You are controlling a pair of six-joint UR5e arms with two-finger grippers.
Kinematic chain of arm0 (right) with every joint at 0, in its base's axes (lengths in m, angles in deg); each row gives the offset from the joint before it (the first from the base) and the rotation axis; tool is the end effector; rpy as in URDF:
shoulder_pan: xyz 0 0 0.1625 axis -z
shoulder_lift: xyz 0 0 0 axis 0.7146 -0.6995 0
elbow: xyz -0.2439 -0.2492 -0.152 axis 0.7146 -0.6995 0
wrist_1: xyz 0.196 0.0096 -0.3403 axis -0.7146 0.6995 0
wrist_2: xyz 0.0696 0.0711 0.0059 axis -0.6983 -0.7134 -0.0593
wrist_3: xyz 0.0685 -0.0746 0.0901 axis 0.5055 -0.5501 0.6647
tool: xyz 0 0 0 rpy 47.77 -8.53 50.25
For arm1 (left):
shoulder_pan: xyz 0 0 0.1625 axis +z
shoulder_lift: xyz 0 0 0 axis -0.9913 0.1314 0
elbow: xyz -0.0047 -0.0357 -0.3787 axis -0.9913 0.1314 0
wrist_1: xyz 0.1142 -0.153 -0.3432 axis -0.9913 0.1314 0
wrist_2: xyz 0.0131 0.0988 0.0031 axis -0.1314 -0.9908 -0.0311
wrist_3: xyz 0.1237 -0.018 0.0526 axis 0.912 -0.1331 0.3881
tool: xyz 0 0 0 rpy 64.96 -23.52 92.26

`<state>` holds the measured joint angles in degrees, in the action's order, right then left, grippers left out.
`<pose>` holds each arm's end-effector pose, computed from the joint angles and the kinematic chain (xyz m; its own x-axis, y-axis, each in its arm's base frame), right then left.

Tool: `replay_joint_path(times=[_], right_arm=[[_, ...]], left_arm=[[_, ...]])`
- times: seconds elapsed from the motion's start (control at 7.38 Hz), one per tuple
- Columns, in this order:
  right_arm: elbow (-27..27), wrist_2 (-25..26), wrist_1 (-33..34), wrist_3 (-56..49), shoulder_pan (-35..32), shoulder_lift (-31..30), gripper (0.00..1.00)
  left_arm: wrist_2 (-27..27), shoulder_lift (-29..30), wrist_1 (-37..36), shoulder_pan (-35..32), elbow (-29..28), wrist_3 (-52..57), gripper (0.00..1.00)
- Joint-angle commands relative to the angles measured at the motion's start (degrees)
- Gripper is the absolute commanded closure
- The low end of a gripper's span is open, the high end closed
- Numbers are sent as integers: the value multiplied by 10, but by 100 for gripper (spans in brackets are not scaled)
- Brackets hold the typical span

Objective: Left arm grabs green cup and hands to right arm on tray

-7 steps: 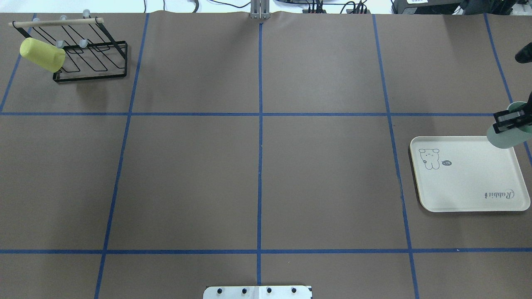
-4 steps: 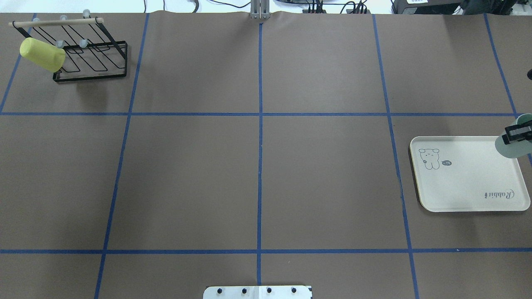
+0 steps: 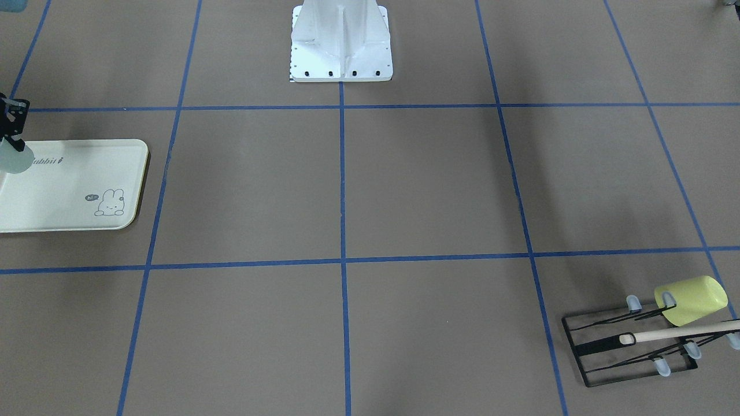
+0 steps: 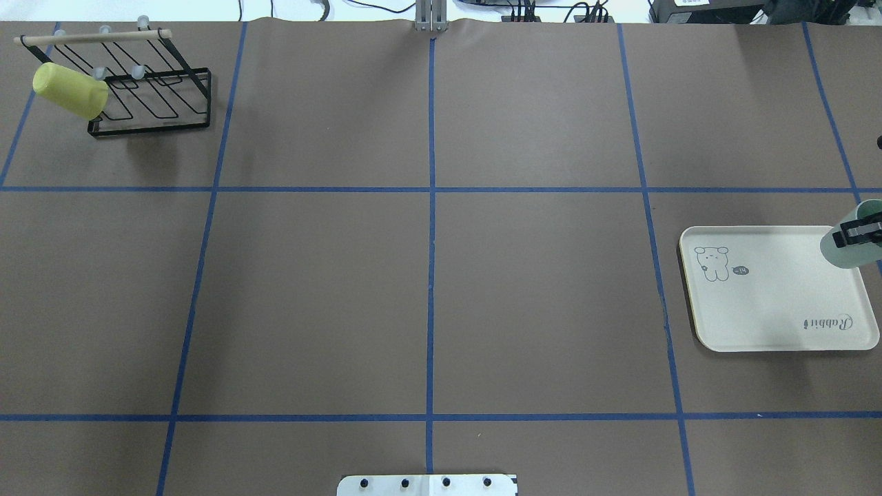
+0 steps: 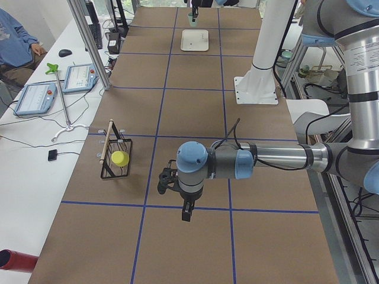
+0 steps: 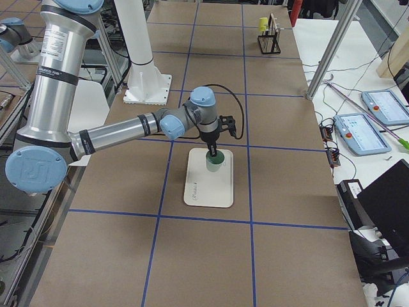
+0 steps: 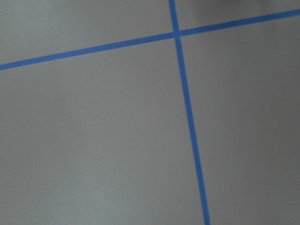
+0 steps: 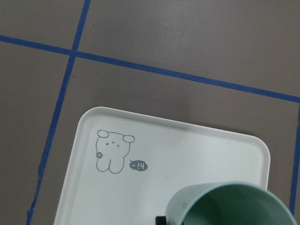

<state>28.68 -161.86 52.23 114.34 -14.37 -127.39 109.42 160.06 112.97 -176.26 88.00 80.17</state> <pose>-0.1506 -0.3913 0.4866 0.7442 -0.1905 0.6402 0.0423 0.9700 0.2394 -0.0668 -0.3689 0.6339 0.7321 0.1833 -0.6560 -0.1126 0.9824 0.1488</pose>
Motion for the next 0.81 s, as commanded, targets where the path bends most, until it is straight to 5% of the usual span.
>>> replay_joint_path(times=[0.0,0.68], right_arm=[[-55,16,-77,48,40,-1,100],[-112,99,-110,126,130,43,100]], left_arm=[[11,-5,18,-4,-13,3,0],[11,0,18,-3,-18,3,0]])
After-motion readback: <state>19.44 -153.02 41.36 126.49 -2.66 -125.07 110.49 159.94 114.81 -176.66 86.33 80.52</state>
